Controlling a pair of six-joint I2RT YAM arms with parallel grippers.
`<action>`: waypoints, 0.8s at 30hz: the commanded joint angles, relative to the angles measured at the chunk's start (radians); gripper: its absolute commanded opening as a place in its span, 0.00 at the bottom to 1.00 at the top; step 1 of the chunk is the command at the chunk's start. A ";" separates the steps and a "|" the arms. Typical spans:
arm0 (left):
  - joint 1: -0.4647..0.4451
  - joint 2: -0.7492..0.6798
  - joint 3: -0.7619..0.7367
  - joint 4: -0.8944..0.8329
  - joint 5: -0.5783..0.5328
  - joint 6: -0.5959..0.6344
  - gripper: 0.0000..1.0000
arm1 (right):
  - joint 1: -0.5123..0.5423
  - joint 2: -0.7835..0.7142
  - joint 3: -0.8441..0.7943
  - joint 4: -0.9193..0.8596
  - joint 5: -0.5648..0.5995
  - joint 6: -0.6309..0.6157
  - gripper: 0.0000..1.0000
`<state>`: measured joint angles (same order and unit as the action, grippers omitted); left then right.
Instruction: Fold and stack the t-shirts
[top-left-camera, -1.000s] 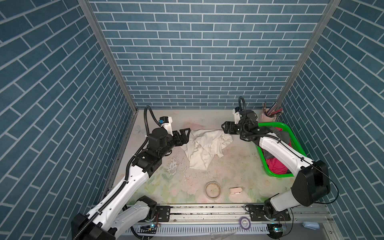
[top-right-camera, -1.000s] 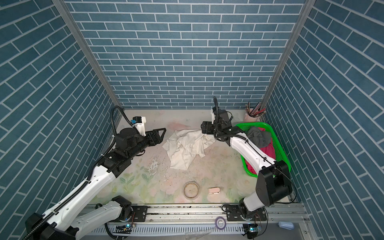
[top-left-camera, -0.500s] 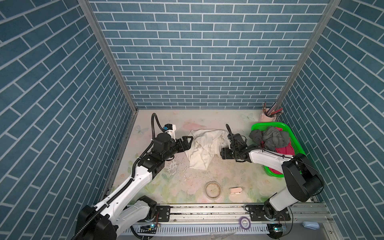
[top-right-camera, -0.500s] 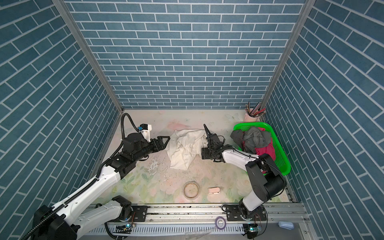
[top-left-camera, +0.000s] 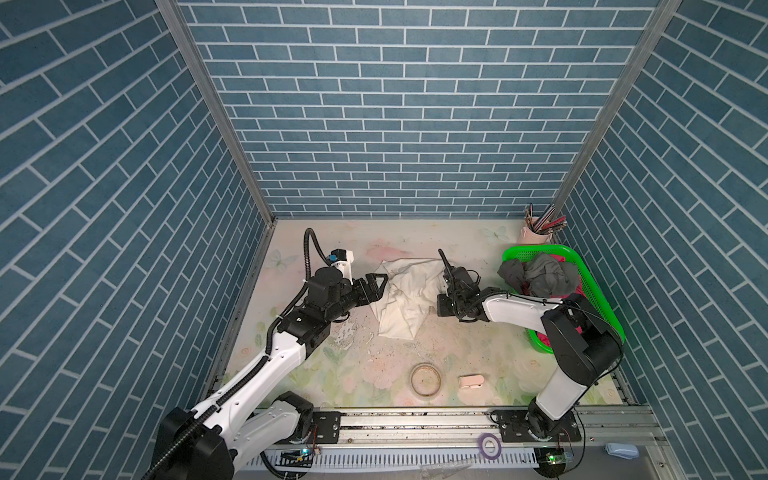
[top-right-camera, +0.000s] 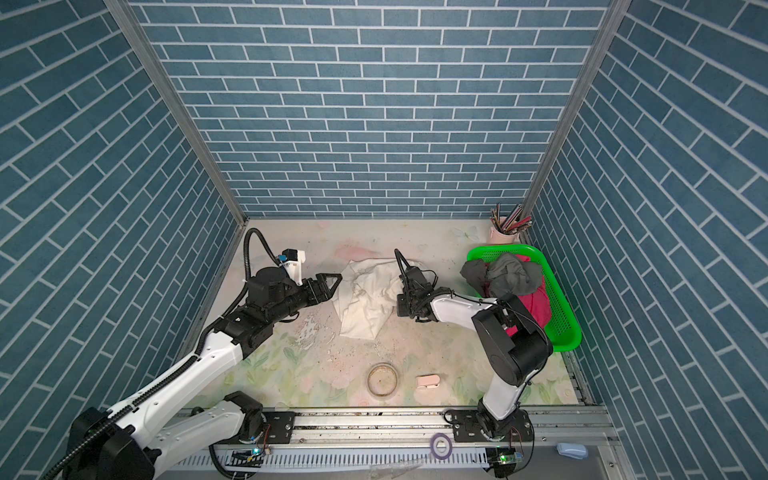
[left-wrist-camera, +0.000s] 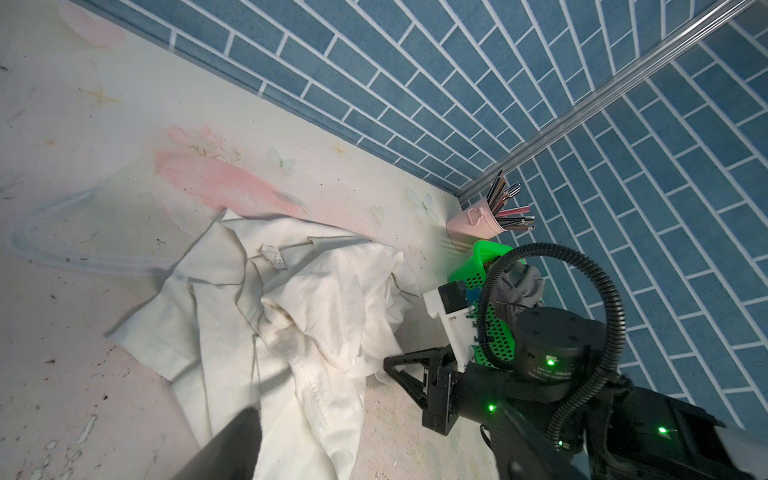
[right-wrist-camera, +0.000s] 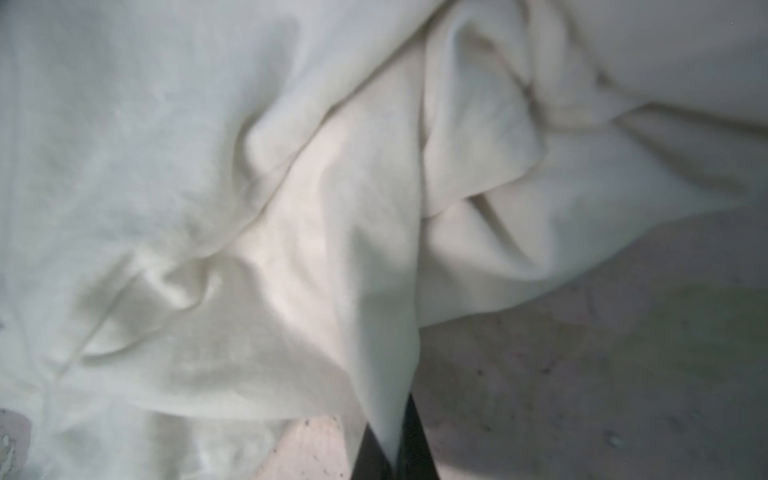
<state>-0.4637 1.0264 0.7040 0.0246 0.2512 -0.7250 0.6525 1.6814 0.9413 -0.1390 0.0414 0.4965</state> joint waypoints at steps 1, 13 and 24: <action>0.006 0.019 -0.009 0.037 0.011 -0.015 0.88 | -0.007 -0.153 0.138 -0.142 0.195 -0.092 0.00; -0.061 0.089 0.085 0.168 0.064 -0.014 0.88 | -0.017 -0.170 0.828 -0.309 0.134 -0.369 0.00; -0.113 0.065 0.061 0.246 0.083 0.006 0.88 | 0.002 -0.021 1.368 -0.437 0.065 -0.447 0.00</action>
<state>-0.5640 1.1095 0.7826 0.1890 0.3164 -0.7174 0.6537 1.6360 2.1983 -0.5461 0.1509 0.0948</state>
